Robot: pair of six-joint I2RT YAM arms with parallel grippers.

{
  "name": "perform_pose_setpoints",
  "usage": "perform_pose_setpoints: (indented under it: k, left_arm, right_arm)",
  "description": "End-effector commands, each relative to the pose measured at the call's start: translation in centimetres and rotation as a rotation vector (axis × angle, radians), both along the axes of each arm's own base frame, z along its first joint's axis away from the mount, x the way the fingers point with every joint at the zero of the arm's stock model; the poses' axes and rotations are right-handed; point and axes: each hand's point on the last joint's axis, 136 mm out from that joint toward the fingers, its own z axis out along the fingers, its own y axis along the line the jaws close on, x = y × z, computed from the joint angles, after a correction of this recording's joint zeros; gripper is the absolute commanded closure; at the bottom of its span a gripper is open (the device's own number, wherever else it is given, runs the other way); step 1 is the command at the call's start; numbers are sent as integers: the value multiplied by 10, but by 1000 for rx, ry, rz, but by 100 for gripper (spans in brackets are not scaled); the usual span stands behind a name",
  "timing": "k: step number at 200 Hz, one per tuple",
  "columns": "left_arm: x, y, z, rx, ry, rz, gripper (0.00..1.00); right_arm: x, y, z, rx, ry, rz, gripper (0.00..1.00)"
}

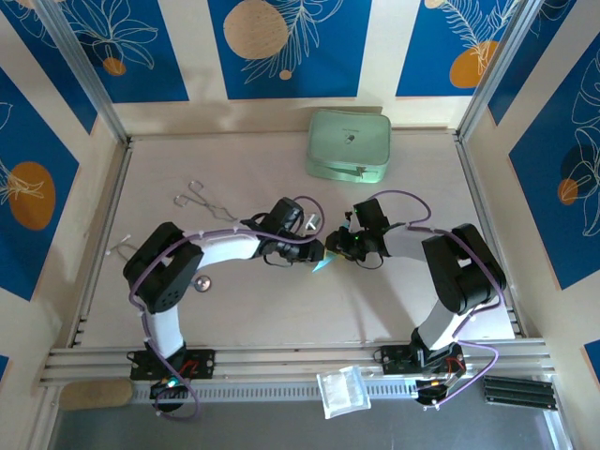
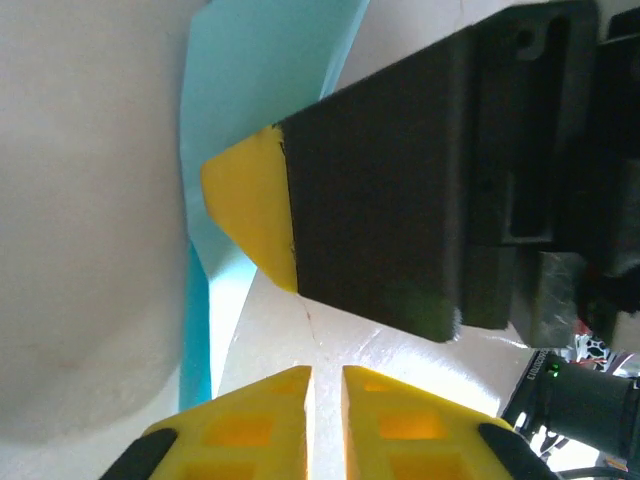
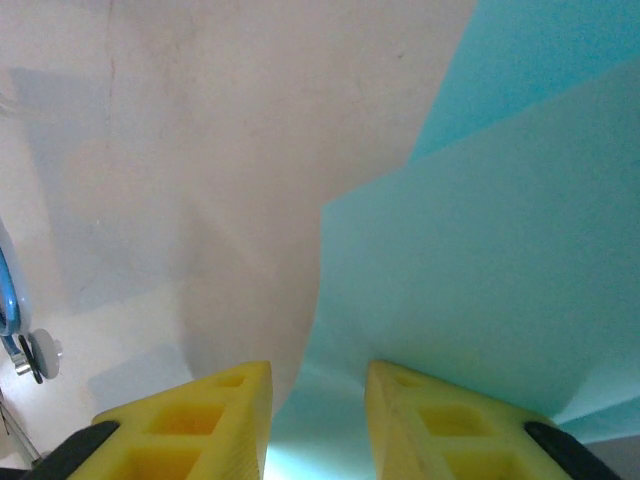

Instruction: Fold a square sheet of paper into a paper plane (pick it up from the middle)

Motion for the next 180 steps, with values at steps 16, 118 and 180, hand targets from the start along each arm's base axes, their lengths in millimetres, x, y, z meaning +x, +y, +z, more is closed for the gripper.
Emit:
perform_pose_setpoints:
  k: [16,118,180]
  left_arm:
    - [-2,-11,-10,-14,39,-21,88]
    - [-7,1,-40,87,87,-8,90]
    - [-8,8,-51,130,92,-5,91]
  right_arm:
    - [-12,-11,-18,-58,73,-4,68]
    - [-12,-12,-21,-60,85,-7,70]
    - [-12,-12,-21,-62,83,-6,70]
